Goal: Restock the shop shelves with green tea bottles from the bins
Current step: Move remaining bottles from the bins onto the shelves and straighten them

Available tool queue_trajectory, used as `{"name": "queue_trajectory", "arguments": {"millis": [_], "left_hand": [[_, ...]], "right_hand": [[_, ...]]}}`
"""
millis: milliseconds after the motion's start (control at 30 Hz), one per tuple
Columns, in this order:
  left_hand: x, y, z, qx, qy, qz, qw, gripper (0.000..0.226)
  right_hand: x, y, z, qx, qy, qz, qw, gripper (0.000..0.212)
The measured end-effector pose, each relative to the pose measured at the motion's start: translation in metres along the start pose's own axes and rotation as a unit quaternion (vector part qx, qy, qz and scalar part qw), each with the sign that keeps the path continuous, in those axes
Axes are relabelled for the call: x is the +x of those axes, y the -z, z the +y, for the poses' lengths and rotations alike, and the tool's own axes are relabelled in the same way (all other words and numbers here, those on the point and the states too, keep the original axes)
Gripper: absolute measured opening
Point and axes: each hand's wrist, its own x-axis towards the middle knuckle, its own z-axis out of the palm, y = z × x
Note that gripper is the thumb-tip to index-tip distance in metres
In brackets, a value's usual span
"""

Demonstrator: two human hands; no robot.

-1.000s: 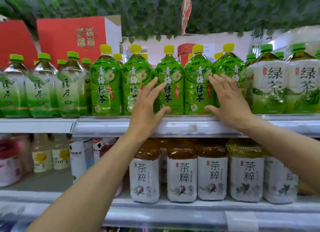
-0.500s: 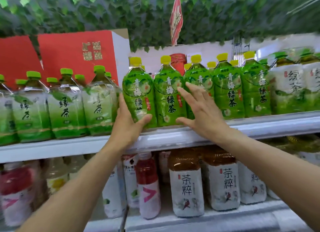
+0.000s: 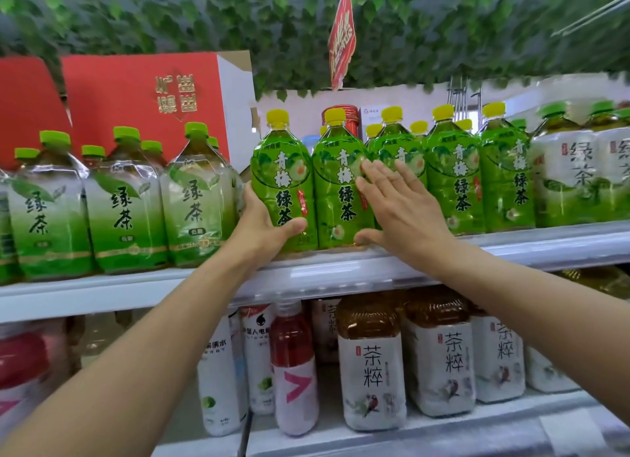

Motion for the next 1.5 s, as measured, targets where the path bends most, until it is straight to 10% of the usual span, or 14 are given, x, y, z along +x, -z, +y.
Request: {"name": "queue_trajectory", "arguments": {"millis": [1033,1500], "left_hand": [[0.008,-0.001,-0.010,0.076,0.026,0.005,0.997,0.130],[-0.100,0.053,-0.015,0.317,-0.176,0.138,0.922,0.074]], "right_hand": [[-0.007,-0.023,0.016,0.153,-0.096,0.054,0.982,0.075],[-0.006,0.011,-0.046,0.361,-0.067,0.024,0.930,0.071]]}}
